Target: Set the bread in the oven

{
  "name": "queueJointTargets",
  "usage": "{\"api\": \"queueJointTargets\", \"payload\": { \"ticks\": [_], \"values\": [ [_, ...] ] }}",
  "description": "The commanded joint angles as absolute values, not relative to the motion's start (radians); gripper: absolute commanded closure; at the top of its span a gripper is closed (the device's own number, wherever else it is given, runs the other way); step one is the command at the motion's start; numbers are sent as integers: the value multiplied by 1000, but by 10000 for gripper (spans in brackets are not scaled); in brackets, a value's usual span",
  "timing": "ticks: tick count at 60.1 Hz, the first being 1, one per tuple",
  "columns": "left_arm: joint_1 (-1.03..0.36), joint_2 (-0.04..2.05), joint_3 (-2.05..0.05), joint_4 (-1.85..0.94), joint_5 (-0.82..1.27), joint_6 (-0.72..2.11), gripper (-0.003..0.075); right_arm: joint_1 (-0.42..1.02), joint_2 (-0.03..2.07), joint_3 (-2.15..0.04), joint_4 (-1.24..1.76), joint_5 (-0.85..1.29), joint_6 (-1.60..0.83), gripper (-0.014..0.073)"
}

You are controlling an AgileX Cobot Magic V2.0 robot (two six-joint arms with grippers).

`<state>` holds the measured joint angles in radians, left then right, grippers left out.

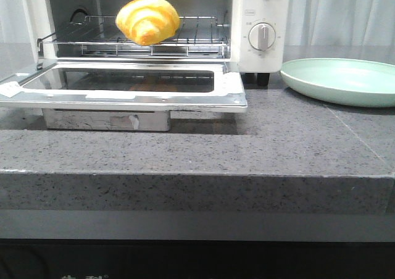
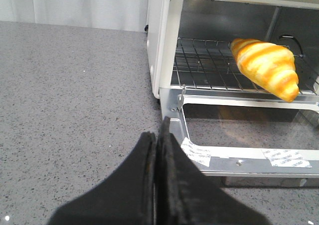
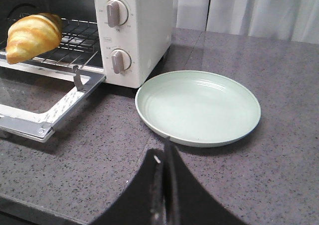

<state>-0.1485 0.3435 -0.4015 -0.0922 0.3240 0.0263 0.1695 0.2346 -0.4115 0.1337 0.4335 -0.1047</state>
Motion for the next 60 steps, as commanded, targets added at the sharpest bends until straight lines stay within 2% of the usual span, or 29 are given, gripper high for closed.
{"api": "queueJointTargets", "payload": {
  "ticks": [1,24,44,47,60],
  "values": [
    [-147,341,-414,-102,232,24,741,172,242,-436,140,349,-102,653],
    [12,-26,-174,-102,232,24,741,172,242,-436,140,353,-102,653],
    [22,-25,14,-102,96,24,741,172,243,-436,140,355,-102,653],
    [22,-25,8,-101,150,24,741,172,243,-436,140,355,-102,653],
    [22,-23,10,-101,157,24,741,172,243,-436,140,354,-102,653]
  ]
}}
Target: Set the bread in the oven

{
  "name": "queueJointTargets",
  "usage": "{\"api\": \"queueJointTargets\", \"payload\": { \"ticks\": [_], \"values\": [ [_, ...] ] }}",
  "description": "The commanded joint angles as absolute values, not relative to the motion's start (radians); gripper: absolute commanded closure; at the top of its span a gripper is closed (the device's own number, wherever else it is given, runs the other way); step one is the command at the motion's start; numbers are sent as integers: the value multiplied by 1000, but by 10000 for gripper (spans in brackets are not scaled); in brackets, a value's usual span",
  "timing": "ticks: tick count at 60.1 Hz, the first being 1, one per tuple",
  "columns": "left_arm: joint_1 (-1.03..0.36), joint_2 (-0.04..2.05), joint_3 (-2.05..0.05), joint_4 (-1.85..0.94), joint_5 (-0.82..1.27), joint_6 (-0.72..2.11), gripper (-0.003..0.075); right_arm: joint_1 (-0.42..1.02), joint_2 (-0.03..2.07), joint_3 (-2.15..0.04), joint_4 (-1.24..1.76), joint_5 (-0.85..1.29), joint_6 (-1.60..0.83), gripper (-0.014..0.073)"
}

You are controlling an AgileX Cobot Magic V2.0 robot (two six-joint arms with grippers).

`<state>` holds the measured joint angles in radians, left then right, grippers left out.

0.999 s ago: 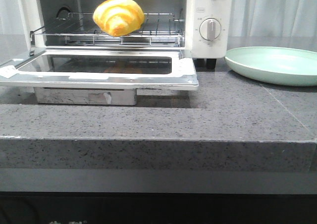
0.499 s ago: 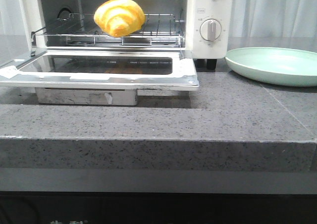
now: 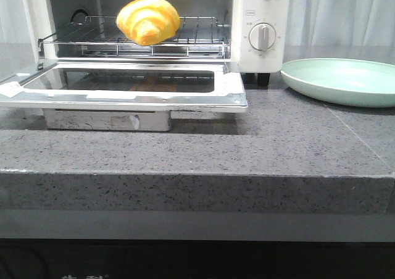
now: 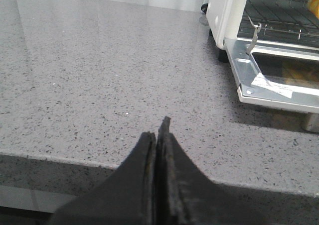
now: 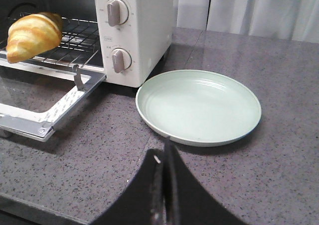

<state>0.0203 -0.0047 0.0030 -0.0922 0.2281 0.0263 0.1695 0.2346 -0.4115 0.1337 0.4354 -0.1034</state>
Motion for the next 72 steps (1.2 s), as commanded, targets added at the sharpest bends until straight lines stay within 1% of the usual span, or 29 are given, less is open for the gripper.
{"api": "queueJointTargets", "payload": {
  "ticks": [1,39,48,55,60,67,72],
  "values": [
    [22,-23,10,-101,157,24,741,172,243,-436,140,354,-102,653],
    [22,-23,10,-101,157,24,741,172,243,-436,139,356,-102,653],
    [22,-23,10,-101,157,24,741,172,243,-426,139,323,-102,653],
    [22,-23,10,-101,157,24,741,157,232,-360,122,205,-102,653],
    [22,-23,10,-101,157,24,741,118,199,-277,122,107,-102,653],
    [22,-23,10,-101,157,24,741,68,117,-146,132,45,-100,653],
    [22,-23,10,-101,157,24,741,44,62,-70,136,39,-98,653]
  ]
}}
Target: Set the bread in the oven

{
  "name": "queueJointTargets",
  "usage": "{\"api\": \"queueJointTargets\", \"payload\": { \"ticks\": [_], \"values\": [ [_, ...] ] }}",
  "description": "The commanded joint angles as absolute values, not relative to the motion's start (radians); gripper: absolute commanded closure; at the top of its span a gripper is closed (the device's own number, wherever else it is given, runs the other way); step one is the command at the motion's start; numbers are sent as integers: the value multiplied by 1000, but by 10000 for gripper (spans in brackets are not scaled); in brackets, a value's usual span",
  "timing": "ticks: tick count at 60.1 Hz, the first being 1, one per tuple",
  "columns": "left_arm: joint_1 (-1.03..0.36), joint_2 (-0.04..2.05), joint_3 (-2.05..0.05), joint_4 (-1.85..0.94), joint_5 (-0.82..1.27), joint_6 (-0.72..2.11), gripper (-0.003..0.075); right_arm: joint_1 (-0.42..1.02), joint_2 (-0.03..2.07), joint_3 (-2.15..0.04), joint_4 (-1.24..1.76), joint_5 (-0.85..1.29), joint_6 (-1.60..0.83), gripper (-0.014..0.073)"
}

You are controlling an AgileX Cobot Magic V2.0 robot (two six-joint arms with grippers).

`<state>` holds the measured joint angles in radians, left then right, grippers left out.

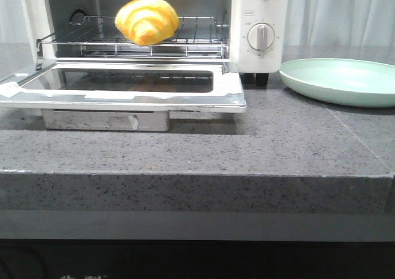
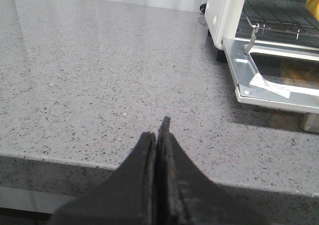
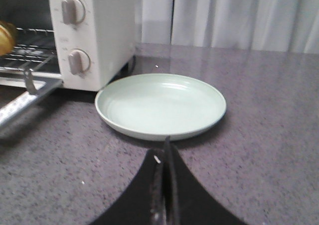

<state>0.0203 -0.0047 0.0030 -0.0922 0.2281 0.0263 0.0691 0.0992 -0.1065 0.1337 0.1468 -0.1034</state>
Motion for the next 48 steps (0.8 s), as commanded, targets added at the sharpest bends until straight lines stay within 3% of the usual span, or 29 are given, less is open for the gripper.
{"api": "queueJointTargets", "payload": {
  "ticks": [1,14,48],
  "values": [
    [22,-23,10,-101,157,24,741,41,53,-60,137,41,-95,653],
    [22,-23,10,-101,157,24,741,10,-34,23,141,54,-93,653],
    [22,-23,10,-101,157,24,741,10,-33,21,142,74,-93,653]
  ]
}}
